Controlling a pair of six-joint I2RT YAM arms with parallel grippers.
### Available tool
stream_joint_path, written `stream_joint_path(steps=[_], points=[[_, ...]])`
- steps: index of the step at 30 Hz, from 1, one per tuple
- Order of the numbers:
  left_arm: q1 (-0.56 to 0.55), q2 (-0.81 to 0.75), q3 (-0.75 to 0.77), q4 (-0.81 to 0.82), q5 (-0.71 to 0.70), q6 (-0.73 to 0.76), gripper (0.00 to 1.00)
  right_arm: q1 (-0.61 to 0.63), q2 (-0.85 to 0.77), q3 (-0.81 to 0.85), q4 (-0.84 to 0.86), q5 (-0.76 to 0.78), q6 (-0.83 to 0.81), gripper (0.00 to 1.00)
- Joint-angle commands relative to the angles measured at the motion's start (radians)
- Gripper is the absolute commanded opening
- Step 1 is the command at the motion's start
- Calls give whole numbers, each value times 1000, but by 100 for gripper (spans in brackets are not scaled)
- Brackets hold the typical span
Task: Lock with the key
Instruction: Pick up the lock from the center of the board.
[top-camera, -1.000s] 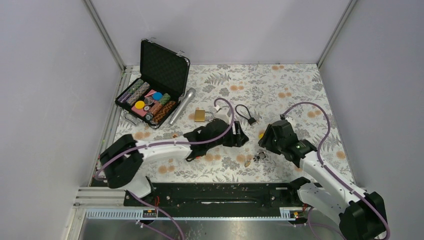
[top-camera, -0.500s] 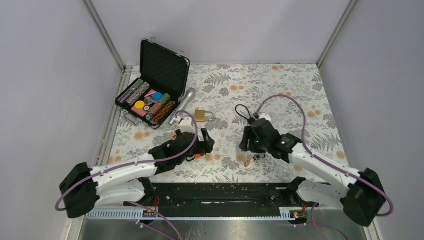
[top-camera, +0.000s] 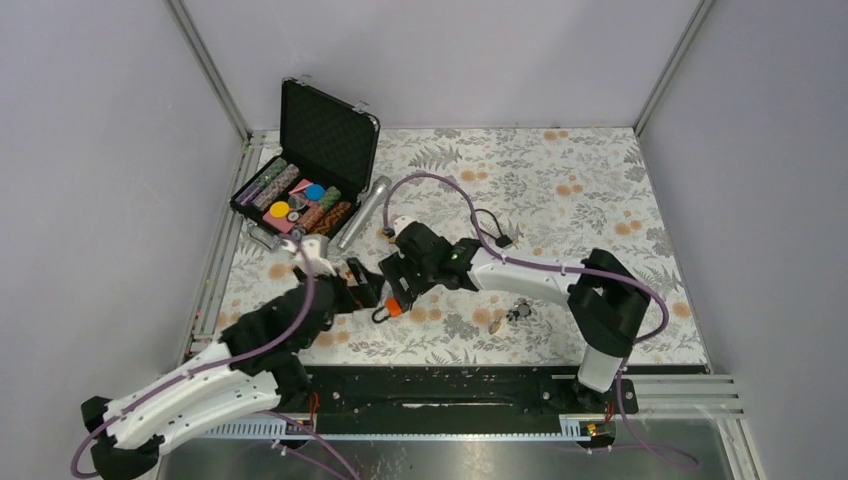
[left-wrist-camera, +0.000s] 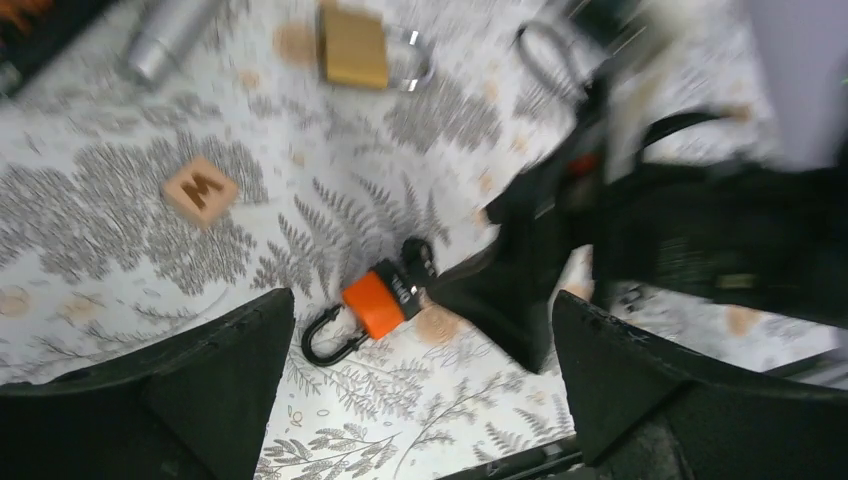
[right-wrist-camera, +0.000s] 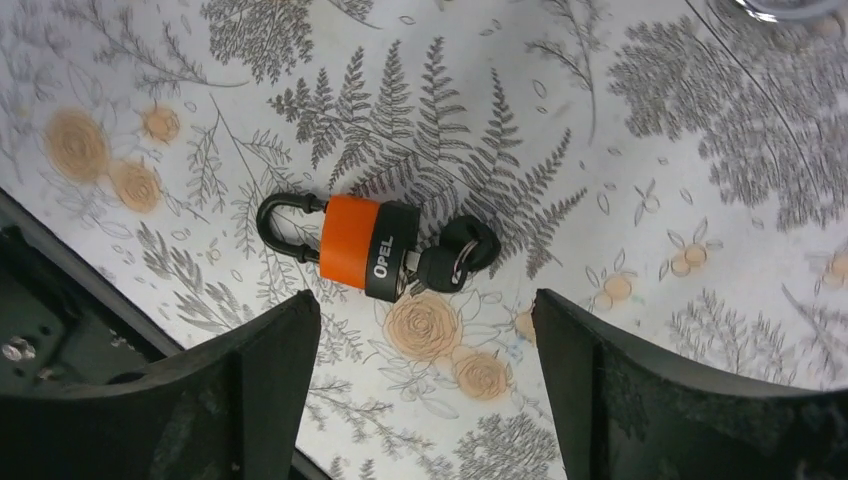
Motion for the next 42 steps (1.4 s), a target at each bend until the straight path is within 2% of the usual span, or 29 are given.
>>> stream_joint_path(steps=[1,6,13,17,26,34,36,38,42], points=[[4,-174,172,-248,-107,44,99,0,60,70,-3,-187,-400,84],[4,-316,213,-335,-145,28,99,0,134,152,-114,-421,-671,84],[4,-352,267,-396,-126,30,99,0,279,357,-334,-418,-848,84],[5,-342,294,-395,-100,55,99,2,336,424,-412,-409,-897,81],[4,-335,383,-397,-8,189,99,32,371,431,-391,-379,-956,80],[4,-359,375,-396,33,231,99,50,444,432,-363,-328,-952,79],[5,-360,366,-394,36,231,99,53,452,433,-362,-325,-939,75],[5,-361,359,-392,41,228,99,54,447,428,-362,-326,-924,67],[3,-364,351,-380,47,219,99,55,396,381,-306,-271,-876,37]])
